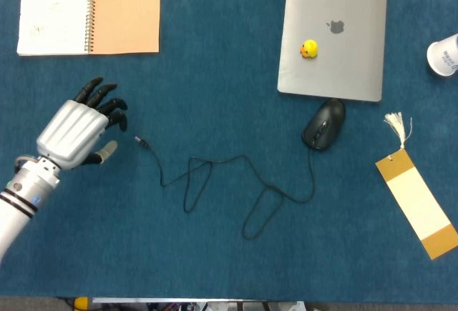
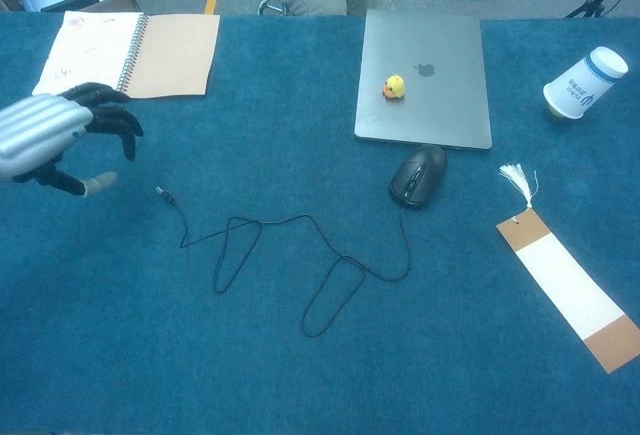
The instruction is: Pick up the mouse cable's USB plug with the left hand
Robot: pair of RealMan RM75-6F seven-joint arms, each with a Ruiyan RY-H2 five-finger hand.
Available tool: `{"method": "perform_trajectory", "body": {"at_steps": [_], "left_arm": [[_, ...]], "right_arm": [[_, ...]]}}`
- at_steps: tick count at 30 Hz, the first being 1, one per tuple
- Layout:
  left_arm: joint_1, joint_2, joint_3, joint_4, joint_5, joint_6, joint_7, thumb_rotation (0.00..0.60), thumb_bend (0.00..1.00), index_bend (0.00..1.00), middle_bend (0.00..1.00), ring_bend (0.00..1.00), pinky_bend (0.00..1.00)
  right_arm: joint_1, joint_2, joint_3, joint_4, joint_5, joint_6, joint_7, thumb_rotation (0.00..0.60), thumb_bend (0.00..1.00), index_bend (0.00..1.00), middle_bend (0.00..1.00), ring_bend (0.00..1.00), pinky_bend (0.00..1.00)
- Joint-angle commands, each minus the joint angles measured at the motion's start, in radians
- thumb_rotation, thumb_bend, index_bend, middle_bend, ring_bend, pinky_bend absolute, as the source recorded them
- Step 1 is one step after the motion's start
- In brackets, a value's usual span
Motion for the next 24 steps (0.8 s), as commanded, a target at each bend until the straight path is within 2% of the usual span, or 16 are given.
{"method": "perform_trajectory", "body": {"at_steps": [1, 11, 24], "left_arm": [[-0.018, -0.041, 0.017, 0.05, 0.015, -0.008, -0.022, 0.6, 0.36, 0.44, 0.28, 0.08, 0.0], [-0.063, -0.147, 0.041, 0.177, 0.036, -0.023, -0.064, 0.6, 0.36, 0.43, 0.26, 0.08, 0.0], [-0.084, -0.228, 0.059, 0.29, 0.013, -0.033, -0.1, 0.6, 0.34, 0.41, 0.24, 0.08, 0.0]], "right_arm": [[0.002, 0.001, 0.0, -0.005, -0.001, -0.003, -0.007, 0.6, 0.37, 0.7, 0.49, 0.35, 0.43], [0.006, 0.006, 0.002, -0.024, 0.002, -0.011, -0.03, 0.6, 0.37, 0.7, 0.49, 0.35, 0.43], [0.002, 0.01, 0.006, -0.025, 0.015, -0.014, -0.035, 0.6, 0.37, 0.7, 0.49, 0.35, 0.43]]}}
